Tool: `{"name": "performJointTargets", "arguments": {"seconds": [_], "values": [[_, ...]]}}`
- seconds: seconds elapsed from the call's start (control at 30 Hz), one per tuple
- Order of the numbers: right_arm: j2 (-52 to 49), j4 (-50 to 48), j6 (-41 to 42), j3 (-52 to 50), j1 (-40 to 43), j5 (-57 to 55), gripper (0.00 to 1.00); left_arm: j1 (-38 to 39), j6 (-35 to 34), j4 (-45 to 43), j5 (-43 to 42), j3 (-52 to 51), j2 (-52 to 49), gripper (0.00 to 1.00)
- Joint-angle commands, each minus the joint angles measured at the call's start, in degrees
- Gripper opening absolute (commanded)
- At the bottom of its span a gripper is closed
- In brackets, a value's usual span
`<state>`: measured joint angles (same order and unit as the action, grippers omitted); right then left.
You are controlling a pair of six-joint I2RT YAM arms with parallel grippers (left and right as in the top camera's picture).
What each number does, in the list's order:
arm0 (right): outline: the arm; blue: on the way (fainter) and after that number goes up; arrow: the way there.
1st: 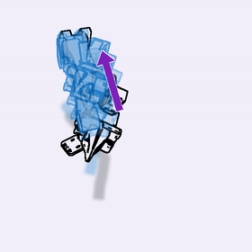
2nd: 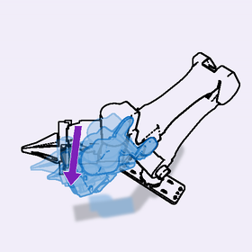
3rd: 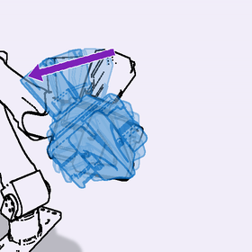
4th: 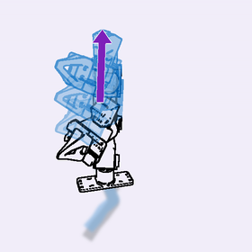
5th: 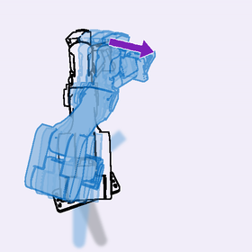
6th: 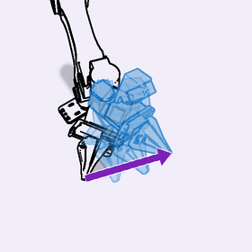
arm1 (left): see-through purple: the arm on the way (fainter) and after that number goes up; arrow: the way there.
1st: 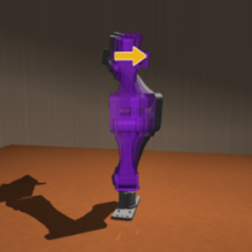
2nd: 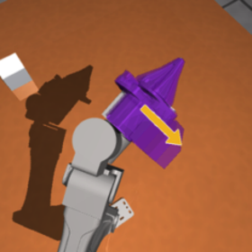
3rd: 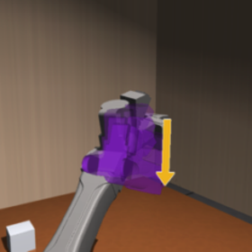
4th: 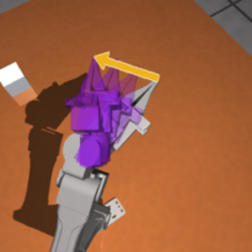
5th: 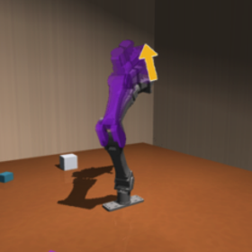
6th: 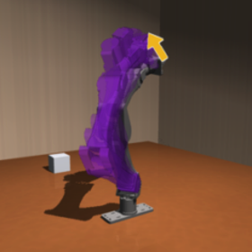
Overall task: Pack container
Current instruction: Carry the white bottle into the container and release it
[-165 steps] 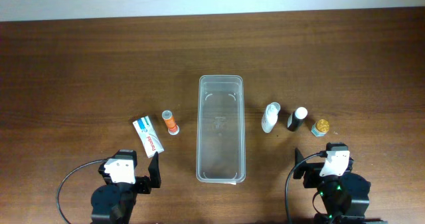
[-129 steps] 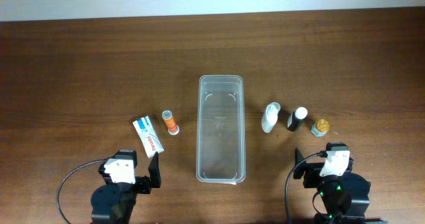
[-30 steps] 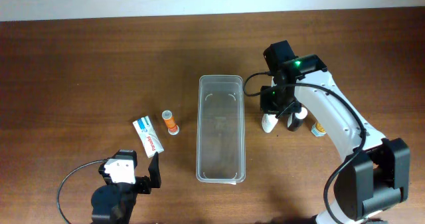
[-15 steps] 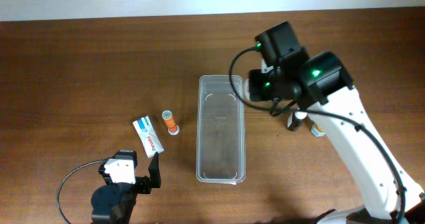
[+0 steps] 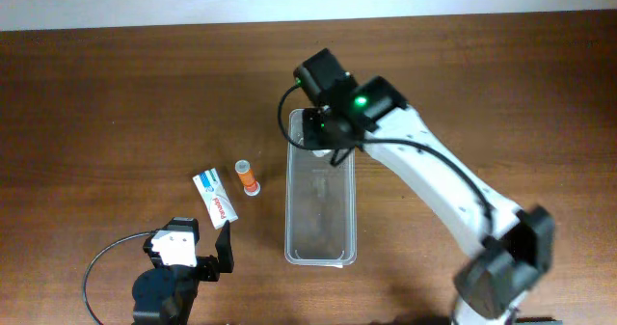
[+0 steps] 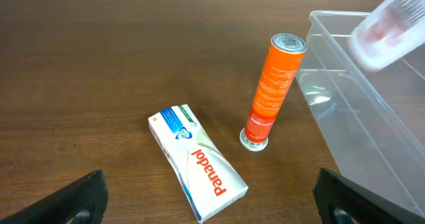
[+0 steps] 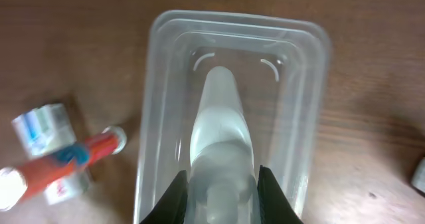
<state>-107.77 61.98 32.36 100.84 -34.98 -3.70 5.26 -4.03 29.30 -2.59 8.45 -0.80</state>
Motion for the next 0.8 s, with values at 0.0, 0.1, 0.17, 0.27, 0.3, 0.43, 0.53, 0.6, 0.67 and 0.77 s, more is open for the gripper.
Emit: {"name": "performJointTargets", "arguments": {"seconds": [0.0,0.1,0.17,0.27,0.3,0.43,0.53,0.6,0.67,0.77], "values": [[-3.23,-2.21,2.67,0.72,-0.26,-1.49,0.12,-0.33,1.09,-0.20,0.42,-0.33,0.50,0.99],[-4.76,-4.42,3.23,0.72,-0.26,-1.53,0.12,-0.33,1.09,-0.20,0.39,-0.33,0.50,0.99],[-5.95,-5.42,5.55,0.72,-0.26,-1.49,0.13,-0.33,1.09,-0.20,0.42,-0.33,0.50,1.00],[-6.80,-6.78,6.12,0.70,-0.33,-1.14,0.12,-0.33,1.09,-0.17,0.42,-0.33,0.50,0.99],[-7.06,-7.10,6.25,0.70,-0.31,-0.96,0.12,-0.33,1.09,-0.20,0.42,-0.33,0.50,0.99],[-7.37,-7.43,7.39,0.70,-0.37,-0.09,0.13,-0.33,1.09,-0.20,0.42,-0.33,0.50,0.99],[-7.37,-7.34,7.65,0.70,-0.37,1.40,0.13,-0.33,1.09,-0.20,0.42,-0.33,0.50,0.99],[-7.37,-7.26,8.66,0.70,-0.37,1.57,0.13,-0.33,1.09,-0.20,0.42,-0.33,0.50,1.00],[-7.37,-7.17,8.66,0.70,-0.37,1.60,0.13,-0.33,1.07,-0.20,0.42,-0.33,0.50,0.99],[-7.39,-6.91,9.33,0.70,-0.37,1.53,0.19,-0.33,1.09,-0.20,0.42,-0.33,0.50,1.00]]}}
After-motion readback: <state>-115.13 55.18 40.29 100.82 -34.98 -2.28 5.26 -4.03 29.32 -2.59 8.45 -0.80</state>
